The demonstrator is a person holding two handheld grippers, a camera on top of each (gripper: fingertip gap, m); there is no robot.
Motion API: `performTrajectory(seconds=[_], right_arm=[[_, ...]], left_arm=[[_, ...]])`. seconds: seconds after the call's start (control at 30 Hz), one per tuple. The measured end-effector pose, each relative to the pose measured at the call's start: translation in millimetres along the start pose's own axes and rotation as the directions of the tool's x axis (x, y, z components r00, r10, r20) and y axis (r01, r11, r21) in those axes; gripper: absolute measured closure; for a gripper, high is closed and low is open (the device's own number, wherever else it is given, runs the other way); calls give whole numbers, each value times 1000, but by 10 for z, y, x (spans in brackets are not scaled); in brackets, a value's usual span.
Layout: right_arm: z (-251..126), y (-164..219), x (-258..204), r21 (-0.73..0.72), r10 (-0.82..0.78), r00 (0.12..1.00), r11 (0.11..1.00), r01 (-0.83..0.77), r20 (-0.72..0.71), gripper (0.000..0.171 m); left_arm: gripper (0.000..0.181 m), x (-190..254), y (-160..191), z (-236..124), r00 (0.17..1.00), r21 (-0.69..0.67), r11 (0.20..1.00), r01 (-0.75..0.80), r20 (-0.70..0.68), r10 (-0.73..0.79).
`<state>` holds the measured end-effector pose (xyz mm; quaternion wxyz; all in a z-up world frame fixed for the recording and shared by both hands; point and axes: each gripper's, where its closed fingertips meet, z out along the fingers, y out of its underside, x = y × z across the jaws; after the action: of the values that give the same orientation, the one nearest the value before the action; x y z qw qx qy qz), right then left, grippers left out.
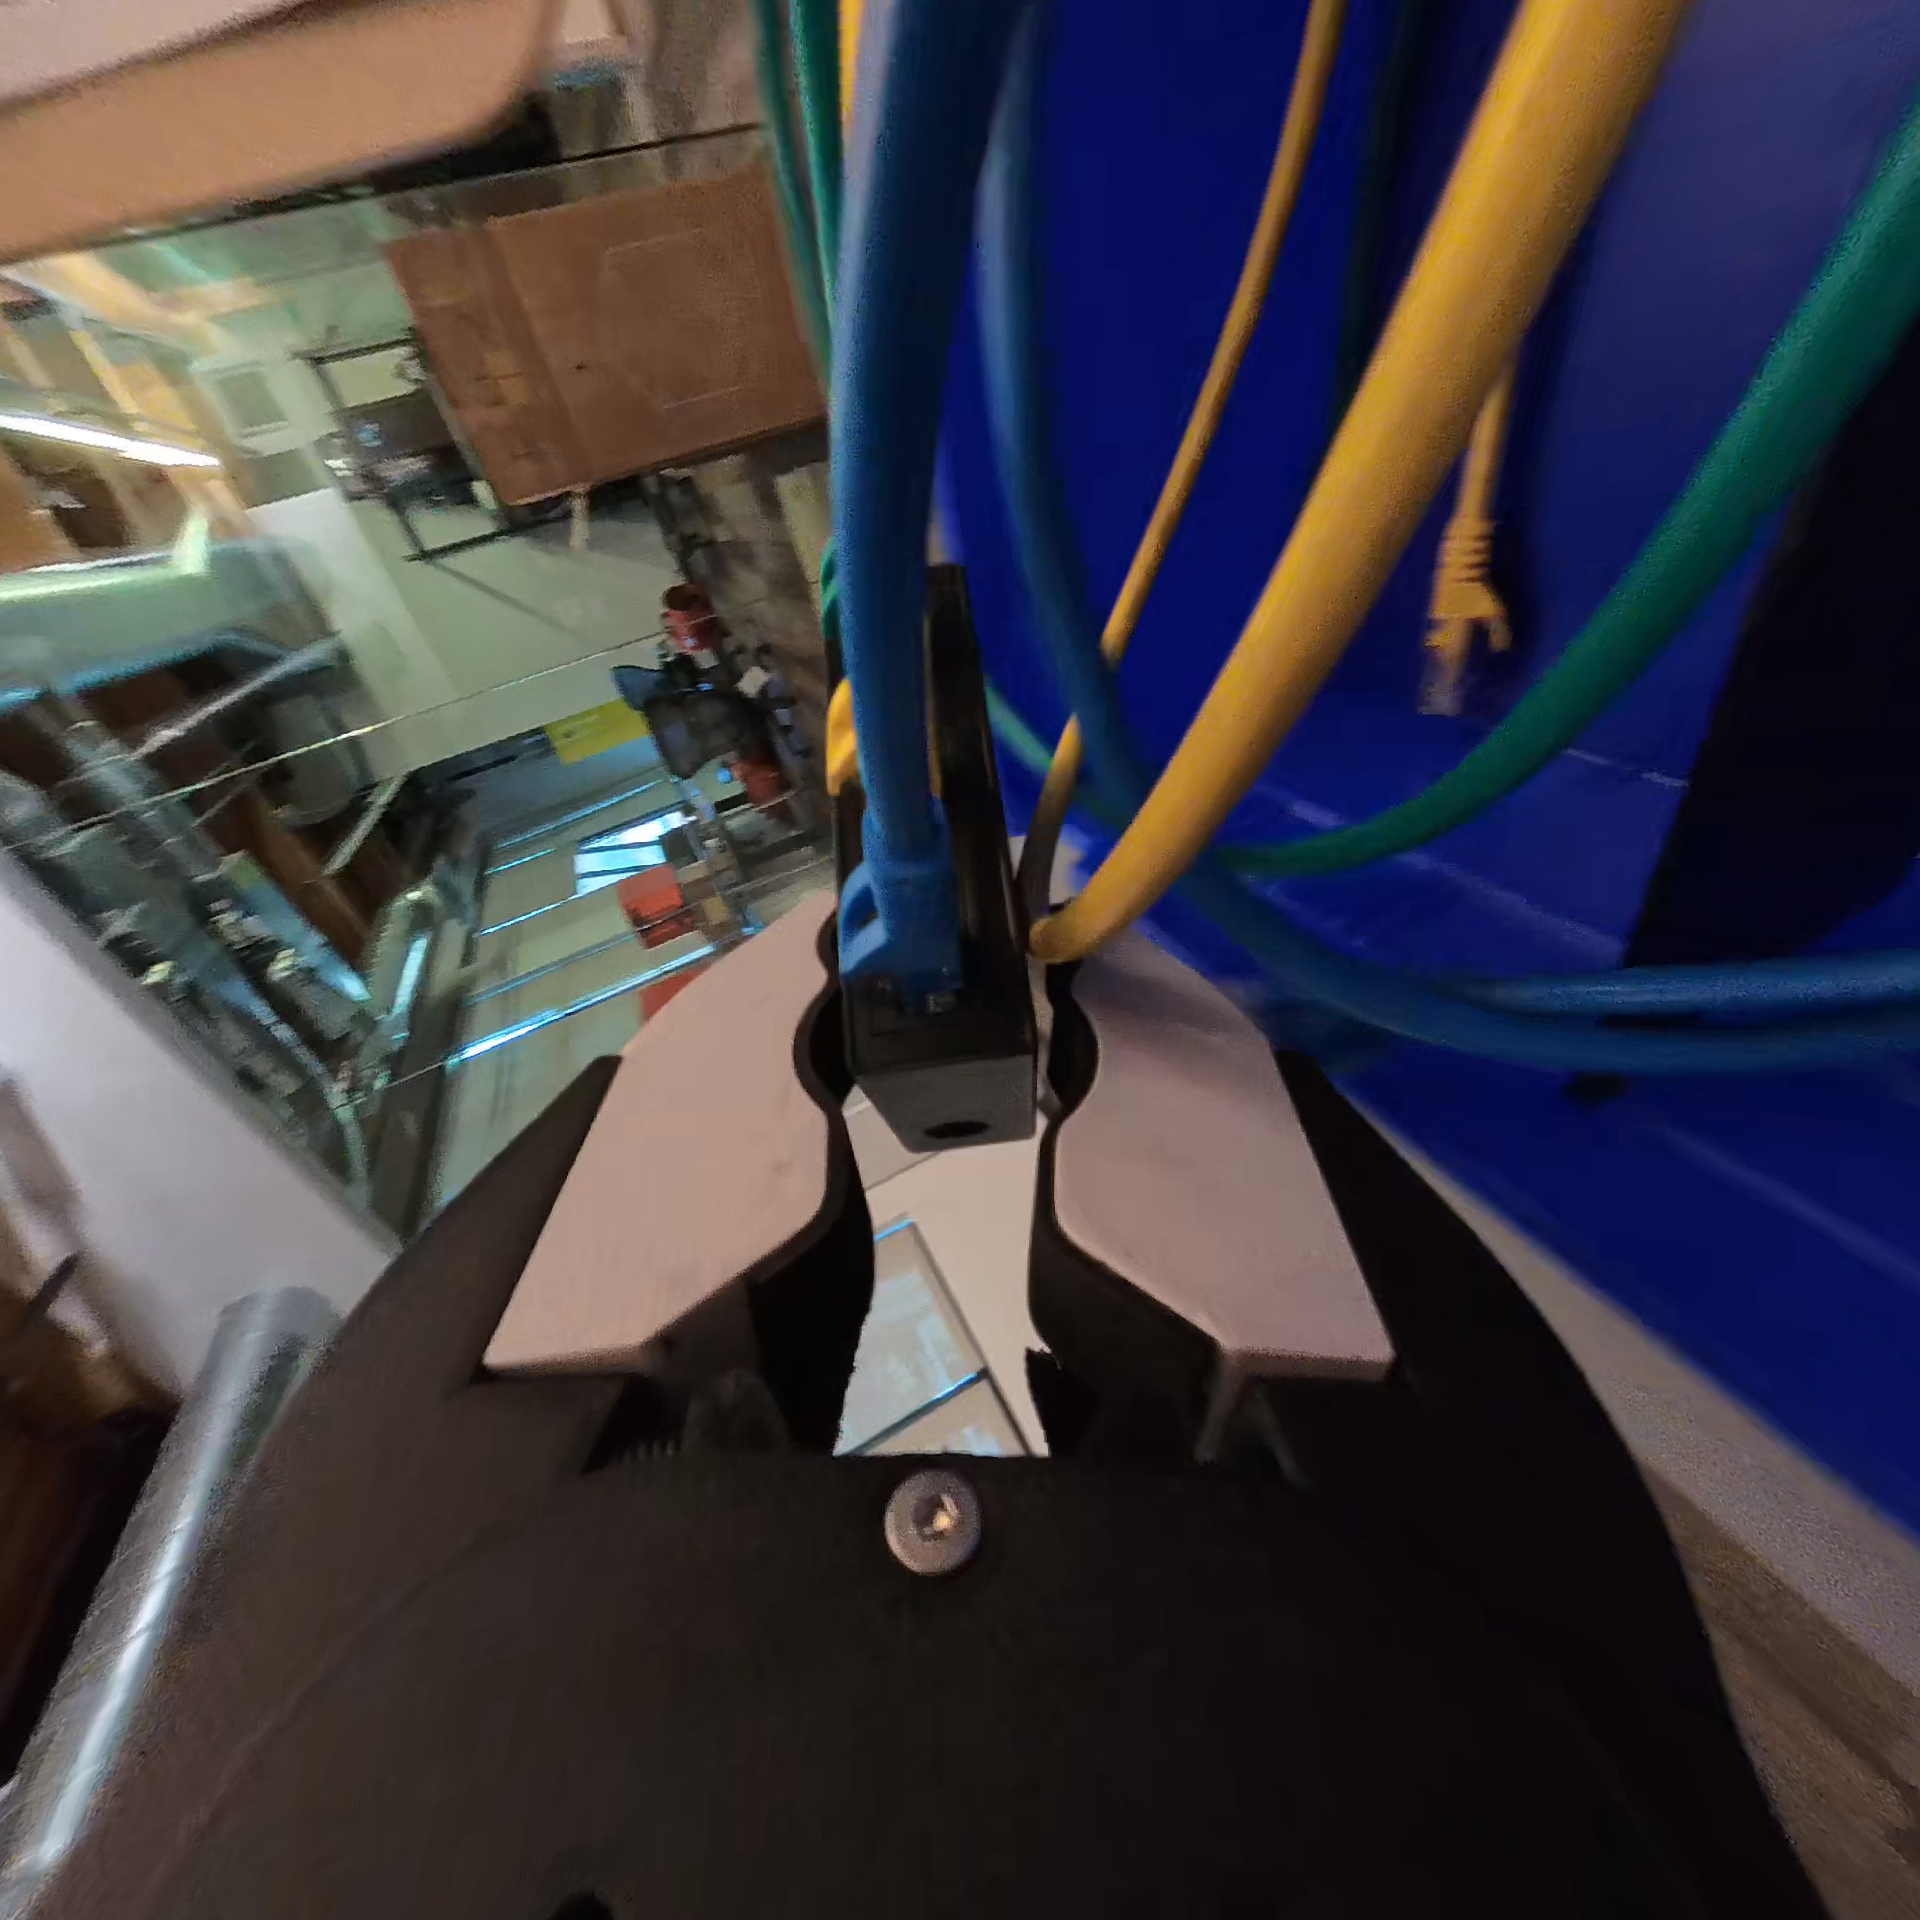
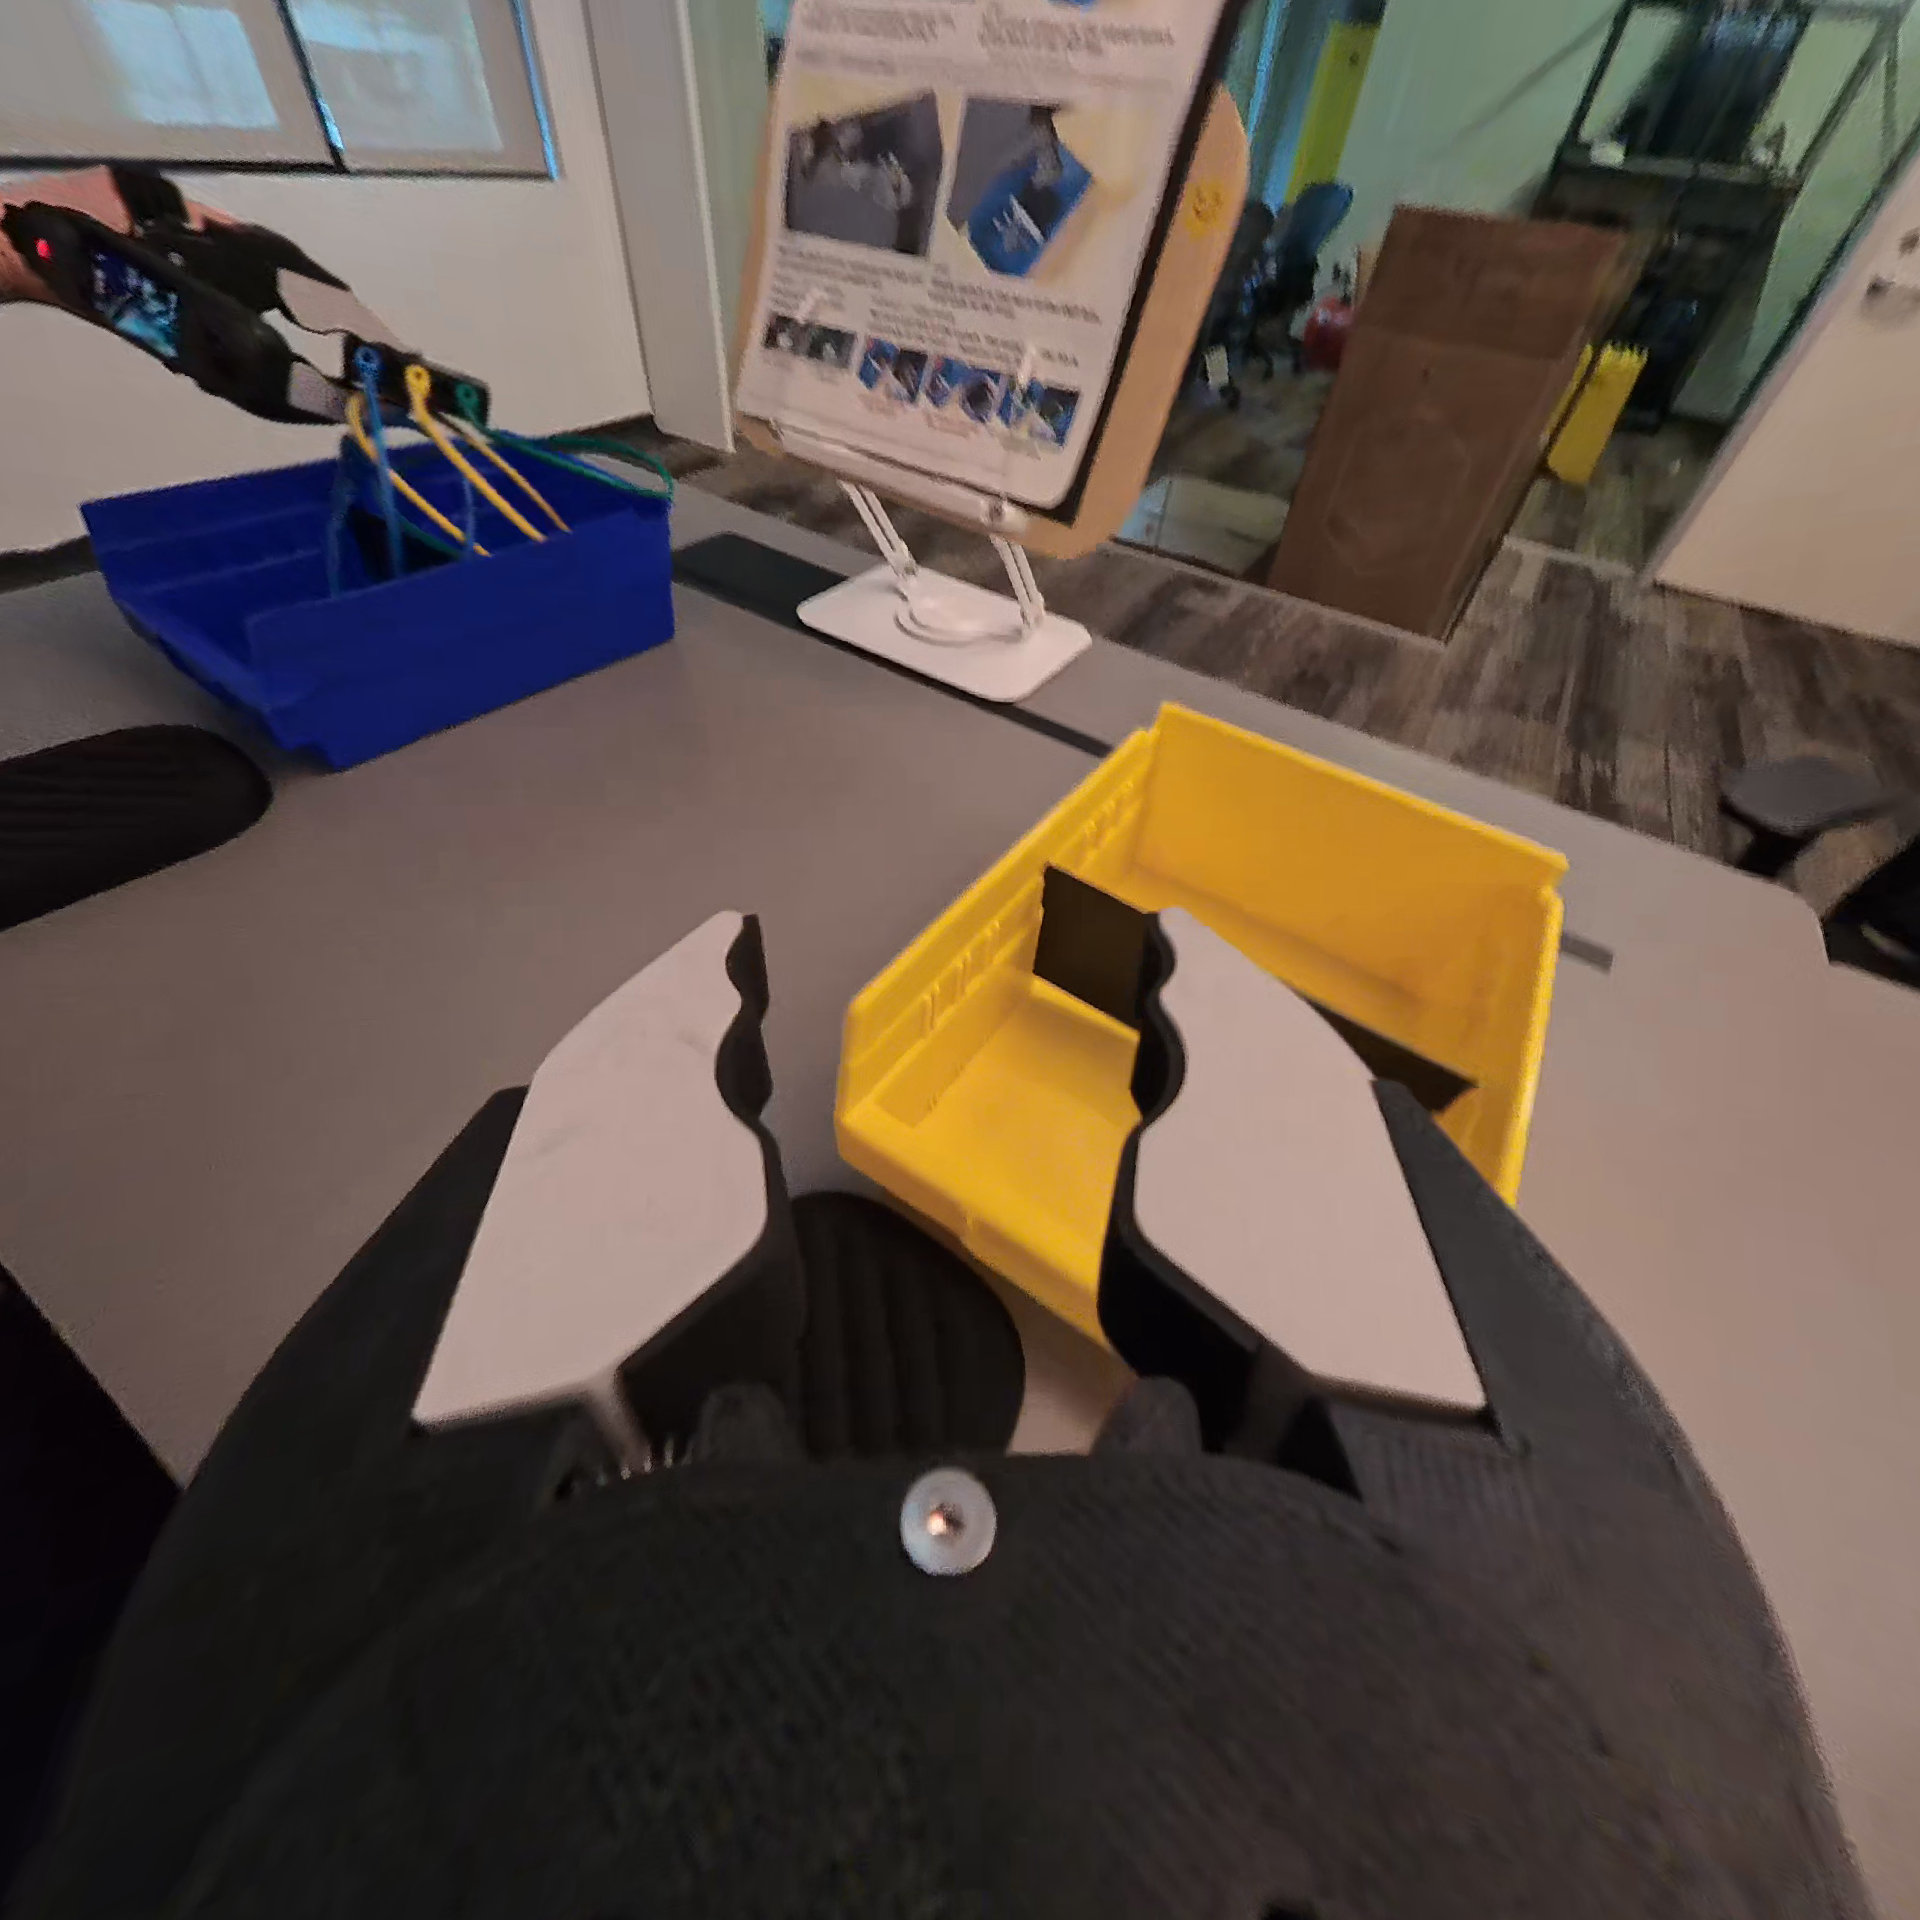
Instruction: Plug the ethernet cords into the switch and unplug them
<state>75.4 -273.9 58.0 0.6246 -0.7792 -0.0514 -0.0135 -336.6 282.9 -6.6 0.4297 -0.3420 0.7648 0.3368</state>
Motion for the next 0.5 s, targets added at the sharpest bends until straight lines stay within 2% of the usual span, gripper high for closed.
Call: performTrajectory(seconds=[0.33, 0.5], right_arm=[[771, -584, -419, 213, -158, 980, 968, 129, 121, 100], [1122, -993, -635, 318, -238, 960, 930, 182, 148, 96]], left_arm=[[149, -1684, -43, -1317, 936, -19, 1000, 24, 351, -16], [149, -2394, -280, -1923, 881, 23, 999, 48, 470, -53]])
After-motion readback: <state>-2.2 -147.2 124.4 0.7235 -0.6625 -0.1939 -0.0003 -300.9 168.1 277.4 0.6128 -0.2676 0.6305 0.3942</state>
